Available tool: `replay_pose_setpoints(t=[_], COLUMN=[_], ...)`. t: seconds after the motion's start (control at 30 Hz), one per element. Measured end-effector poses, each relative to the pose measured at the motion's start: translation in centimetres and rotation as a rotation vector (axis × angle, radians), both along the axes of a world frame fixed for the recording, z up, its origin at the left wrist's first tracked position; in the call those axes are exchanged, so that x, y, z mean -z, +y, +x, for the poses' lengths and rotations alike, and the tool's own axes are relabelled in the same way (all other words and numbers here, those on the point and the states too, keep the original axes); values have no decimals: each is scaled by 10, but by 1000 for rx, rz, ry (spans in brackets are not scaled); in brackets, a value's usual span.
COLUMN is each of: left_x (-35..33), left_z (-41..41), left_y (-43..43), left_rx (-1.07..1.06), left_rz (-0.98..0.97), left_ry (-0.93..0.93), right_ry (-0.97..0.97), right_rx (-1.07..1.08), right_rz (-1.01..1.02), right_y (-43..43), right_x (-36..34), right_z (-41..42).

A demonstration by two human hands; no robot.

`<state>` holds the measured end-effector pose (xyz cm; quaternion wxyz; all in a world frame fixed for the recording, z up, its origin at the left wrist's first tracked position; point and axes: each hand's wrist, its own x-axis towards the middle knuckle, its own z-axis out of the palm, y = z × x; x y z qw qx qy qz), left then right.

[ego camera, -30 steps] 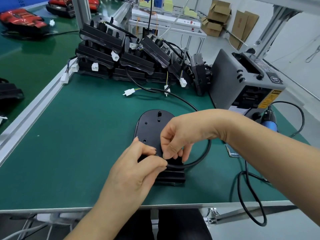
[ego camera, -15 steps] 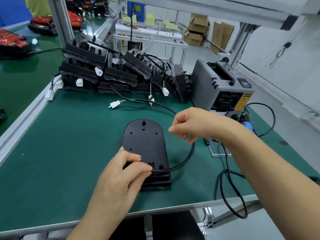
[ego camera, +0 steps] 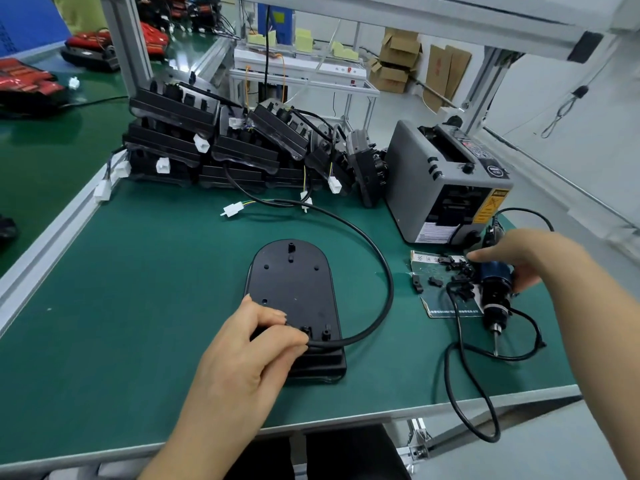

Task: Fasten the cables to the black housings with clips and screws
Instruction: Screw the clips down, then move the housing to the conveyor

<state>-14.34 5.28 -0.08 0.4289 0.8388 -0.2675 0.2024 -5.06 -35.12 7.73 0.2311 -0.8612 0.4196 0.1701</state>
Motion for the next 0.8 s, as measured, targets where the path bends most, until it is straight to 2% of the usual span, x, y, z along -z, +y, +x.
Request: replay_pose_setpoints(t=[0.07, 0.17, 0.33, 0.4, 0.53, 0.63, 0.8], left_x=[0, 0, 0, 1, 0, 1, 2], left_z=[0, 0, 0, 0, 1, 1, 1], left_y=[0, 0, 0, 0, 0, -1, -1], left_rx=[-1, -2, 2, 0, -1, -2, -5], left_rz=[-3, -5, -4, -2, -10, -12, -11], left_ry=[0, 0, 3, 0, -4, -4, -6], right_ry=[-60, -95, -178, -281, -708, -939, -1271], right_rx=[100, 145, 130, 117, 286, 297, 304], right_rz=[157, 243, 240, 240, 606, 964, 1248], right_y=[-6, -12, -18, -17, -14, 5, 70], right_x=[8, 14, -3, -15, -28, -33, -52], right_z=[3, 4, -15, -28, -50, -58, -57])
